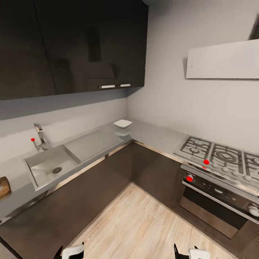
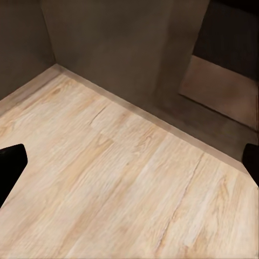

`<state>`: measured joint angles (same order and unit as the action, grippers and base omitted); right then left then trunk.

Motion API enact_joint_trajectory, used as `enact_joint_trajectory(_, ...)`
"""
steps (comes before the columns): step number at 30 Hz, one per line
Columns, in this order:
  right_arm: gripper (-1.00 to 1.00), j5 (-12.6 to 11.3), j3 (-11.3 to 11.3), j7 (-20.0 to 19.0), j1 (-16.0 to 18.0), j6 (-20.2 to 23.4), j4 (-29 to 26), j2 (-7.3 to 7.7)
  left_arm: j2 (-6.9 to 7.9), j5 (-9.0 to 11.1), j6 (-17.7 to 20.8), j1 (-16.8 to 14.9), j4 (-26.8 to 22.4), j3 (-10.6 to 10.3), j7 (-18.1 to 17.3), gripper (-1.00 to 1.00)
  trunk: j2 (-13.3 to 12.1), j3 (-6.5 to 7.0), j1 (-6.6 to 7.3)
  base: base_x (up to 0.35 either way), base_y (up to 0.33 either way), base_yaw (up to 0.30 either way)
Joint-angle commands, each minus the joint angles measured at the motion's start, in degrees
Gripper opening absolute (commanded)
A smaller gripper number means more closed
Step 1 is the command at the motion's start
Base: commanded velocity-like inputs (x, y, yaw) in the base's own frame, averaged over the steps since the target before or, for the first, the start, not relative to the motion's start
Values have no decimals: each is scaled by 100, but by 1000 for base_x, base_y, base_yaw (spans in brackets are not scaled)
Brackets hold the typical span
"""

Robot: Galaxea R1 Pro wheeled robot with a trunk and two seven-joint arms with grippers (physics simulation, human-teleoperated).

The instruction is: In the kitchen, take the Vidalia onion out of the sink, dice it on the chopping board with the paring knife, put the diced onion into the bowl on the countertop, then place both the paring knife and the chopping board into the sink.

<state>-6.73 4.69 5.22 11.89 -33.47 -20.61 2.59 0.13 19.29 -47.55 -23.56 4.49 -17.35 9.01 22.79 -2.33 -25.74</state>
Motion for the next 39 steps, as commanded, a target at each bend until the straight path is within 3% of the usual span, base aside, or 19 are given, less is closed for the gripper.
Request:
enact_joint_trajectory(1, 100, -57, 51, 23, 7, -19, 4, 5, -3, 12, -24, -9, 17, -49, 25, 100, 13, -6, -5, 101, 0, -215)
enact_joint_trajectory(28, 100, -57, 58, 25, 7, -9, 9, -6, -27, 10, 100, -9, 10, -51, 23, 100, 13, 153, -5, 40, 2, -195)
enact_joint_trajectory(32, 100, -57, 64, 24, 7, -2, 55, -46, -55, 0, 1340, -3, -34, -27, 31, 100, 13, 154, -5, 0, 0, -12)
enact_joint_trajectory(33, 100, -57, 65, 24, 7, -2, 75, -67, -68, -6, 1930, -2, -101, -22, 31, 100, 13, 154, -5, 0, 0, -4)
enact_joint_trajectory(34, 100, -57, 66, 22, 7, -2, 134, -96, -82, -17, 3166, -1, -565, -19, 28, 100, 13, 155, -5, 0, 0, -2)
enact_joint_trajectory(35, 100, -57, 66, 20, 7, -2, 150, -101, -77, -20, 3464, 0, -756, -20, 29, 100, 13, 155, -5, 0, 0, -1)
enact_joint_trajectory(37, 100, -55, 66, 17, 7, -2, 198, -111, -18, -29, 4562, 0, -1698, -26, 30, 100, 13, 155, -5, 0, 0, 0)
enact_joint_trajectory(39, 100, -56, 67, 16, 7, 0, 210, -114, 21, -34, 5084, 0, -2207, -28, 30, 100, 13, 155, -5, 0, 0, 0)
